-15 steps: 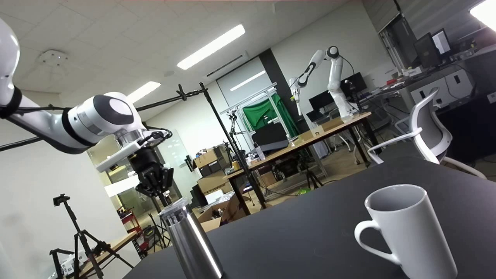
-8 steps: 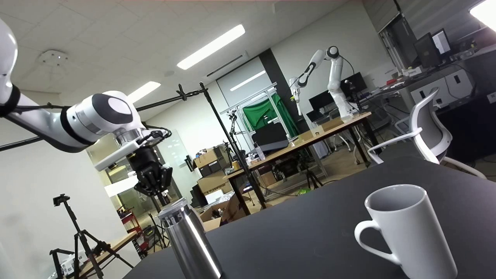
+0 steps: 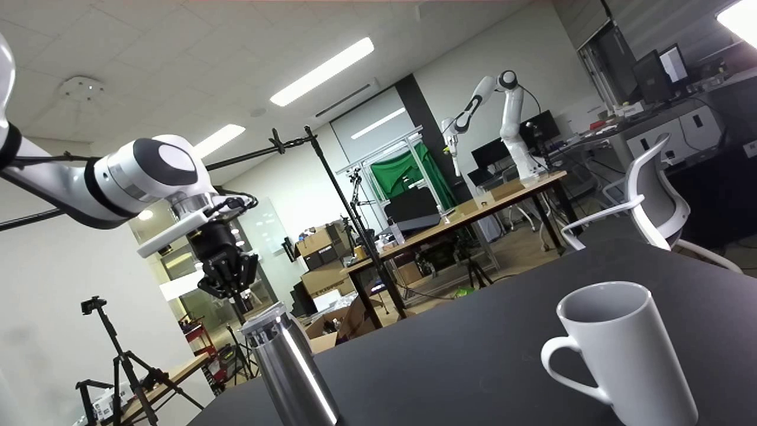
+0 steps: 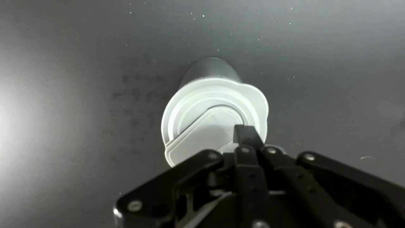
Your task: Press the button atop the flask
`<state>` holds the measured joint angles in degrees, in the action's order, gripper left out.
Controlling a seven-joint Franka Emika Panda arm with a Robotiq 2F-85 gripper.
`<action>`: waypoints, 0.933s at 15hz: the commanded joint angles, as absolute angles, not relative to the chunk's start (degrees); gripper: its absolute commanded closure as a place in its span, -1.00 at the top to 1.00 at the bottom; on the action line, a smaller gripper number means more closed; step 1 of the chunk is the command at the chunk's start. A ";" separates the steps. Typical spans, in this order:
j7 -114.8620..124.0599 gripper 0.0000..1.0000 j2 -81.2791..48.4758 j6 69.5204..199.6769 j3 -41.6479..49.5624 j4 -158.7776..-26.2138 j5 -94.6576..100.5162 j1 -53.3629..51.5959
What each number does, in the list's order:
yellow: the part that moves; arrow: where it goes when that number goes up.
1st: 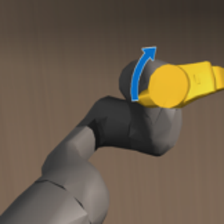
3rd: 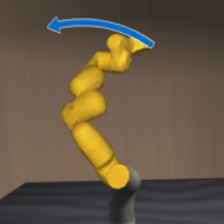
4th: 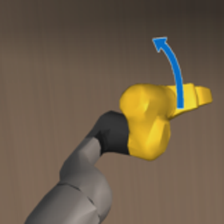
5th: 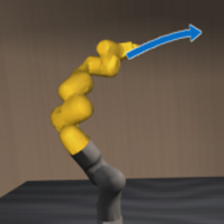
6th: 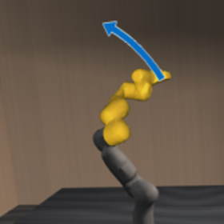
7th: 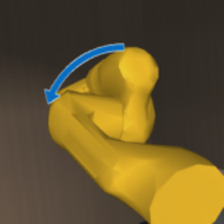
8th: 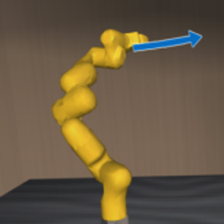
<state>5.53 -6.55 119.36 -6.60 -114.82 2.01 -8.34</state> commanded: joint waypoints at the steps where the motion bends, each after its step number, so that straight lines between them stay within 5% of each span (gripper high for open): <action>1: 5.66 -1.00 -5.43 119.60 -6.77 -116.43 2.07 -8.20; 14: 3.80 -1.00 -7.39 120.68 -6.77 -117.23 1.68 -7.98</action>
<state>4.55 -6.66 120.36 -6.71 -116.48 2.15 -8.32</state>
